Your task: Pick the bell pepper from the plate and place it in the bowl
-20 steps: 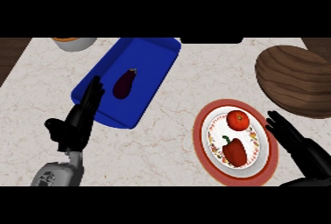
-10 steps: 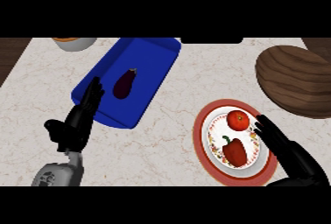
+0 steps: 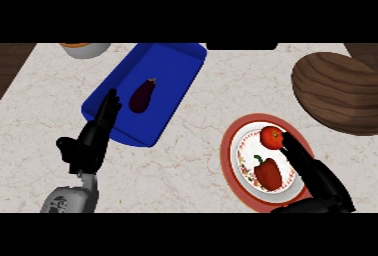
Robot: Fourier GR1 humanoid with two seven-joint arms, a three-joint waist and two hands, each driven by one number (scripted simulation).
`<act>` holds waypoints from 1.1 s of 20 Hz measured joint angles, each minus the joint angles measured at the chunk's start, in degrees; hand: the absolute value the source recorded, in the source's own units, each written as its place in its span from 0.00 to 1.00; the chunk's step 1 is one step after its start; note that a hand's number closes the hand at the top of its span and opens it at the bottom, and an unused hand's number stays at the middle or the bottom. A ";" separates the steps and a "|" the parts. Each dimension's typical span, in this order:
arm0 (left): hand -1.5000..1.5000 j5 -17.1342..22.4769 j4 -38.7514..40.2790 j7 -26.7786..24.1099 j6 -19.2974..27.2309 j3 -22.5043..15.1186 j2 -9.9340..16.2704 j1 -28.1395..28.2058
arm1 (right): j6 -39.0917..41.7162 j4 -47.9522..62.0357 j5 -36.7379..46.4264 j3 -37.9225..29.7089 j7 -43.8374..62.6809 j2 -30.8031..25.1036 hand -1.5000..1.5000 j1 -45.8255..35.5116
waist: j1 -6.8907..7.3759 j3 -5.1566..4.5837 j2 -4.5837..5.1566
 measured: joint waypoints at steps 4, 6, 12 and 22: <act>0.50 -0.17 -0.05 0.71 0.05 0.22 -0.34 -0.49 | -2.38 2.46 5.52 0.71 -1.45 -0.26 0.00 -0.96 | -0.06 -0.19 -0.17; 0.50 -0.17 -0.67 1.41 -0.04 0.17 -0.51 -0.46 | -3.09 4.44 7.87 0.94 -3.02 -0.46 0.00 -1.81 | -0.04 -0.33 -0.31; 0.50 -0.53 -0.21 0.97 -0.28 0.67 -0.58 -0.80 | -3.47 6.11 11.06 2.75 -6.00 0.53 1.00 -1.69 | -0.22 -0.62 -0.58; 0.50 -1.54 -0.29 1.54 0.13 0.12 -1.46 -1.10 | -3.40 10.39 19.09 7.65 -17.63 -0.28 1.00 -3.62 | -0.10 -0.55 -0.58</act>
